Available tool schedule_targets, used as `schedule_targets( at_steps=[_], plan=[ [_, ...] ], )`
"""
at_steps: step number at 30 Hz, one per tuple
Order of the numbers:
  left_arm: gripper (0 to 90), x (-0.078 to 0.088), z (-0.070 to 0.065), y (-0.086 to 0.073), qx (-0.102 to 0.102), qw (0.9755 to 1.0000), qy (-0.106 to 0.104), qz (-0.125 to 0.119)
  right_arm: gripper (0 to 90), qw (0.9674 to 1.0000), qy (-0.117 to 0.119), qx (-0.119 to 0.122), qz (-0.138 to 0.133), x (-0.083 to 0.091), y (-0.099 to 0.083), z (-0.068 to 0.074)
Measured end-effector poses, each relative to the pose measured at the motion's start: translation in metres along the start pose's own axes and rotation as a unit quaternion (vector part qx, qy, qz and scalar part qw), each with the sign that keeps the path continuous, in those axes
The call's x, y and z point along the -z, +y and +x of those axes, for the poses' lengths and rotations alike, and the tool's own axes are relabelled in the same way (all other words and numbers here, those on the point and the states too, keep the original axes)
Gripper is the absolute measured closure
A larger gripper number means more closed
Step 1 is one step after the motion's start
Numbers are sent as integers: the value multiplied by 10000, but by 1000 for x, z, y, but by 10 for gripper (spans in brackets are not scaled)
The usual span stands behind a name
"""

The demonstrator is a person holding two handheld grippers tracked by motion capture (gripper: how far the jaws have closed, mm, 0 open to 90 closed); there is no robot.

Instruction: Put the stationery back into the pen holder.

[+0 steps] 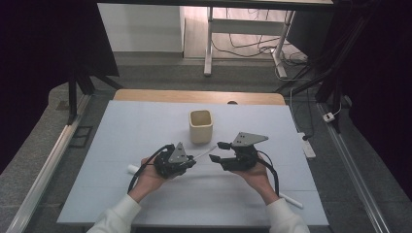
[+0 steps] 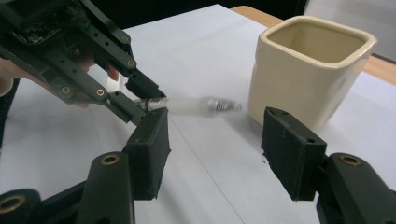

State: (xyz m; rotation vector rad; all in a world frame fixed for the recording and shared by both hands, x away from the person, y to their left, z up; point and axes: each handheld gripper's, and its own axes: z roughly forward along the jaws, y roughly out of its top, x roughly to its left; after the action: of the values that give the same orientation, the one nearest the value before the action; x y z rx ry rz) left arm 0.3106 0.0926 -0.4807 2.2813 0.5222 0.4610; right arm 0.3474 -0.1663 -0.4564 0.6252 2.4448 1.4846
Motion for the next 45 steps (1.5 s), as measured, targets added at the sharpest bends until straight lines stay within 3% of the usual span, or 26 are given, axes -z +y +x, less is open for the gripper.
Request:
schedule_targets(
  at_steps=[8, 13, 19, 25, 31, 45],
  plan=[
    [757, 2, -3, 2, 53, 9995, -85, -289, 421, 9996, 154, -243, 6, -6, -4, 0],
    [757, -2, -8, 4, -85, 9998, -33, -179, 502, 9989, 309, -314, -175, -6, -3, 3],
    [755, -7, -11, 4, -144, 9998, -74, -110, 682, 9973, 568, -391, -270, -6, -1, 4],
    [753, -13, -14, 3, -204, 9998, -55, 44, 726, 9970, 682, -268, -257, -9, 1, 10],
    [728, -14, -14, 2, -154, 9999, 0, 0, 780, 9948, 899, -313, -355, -9, 2, 12],
    [497, -13, -11, 1, 44, 9999, 126, 16, 793, 9967, 612, -194, -506, 1, 4, 9]
  ],
)
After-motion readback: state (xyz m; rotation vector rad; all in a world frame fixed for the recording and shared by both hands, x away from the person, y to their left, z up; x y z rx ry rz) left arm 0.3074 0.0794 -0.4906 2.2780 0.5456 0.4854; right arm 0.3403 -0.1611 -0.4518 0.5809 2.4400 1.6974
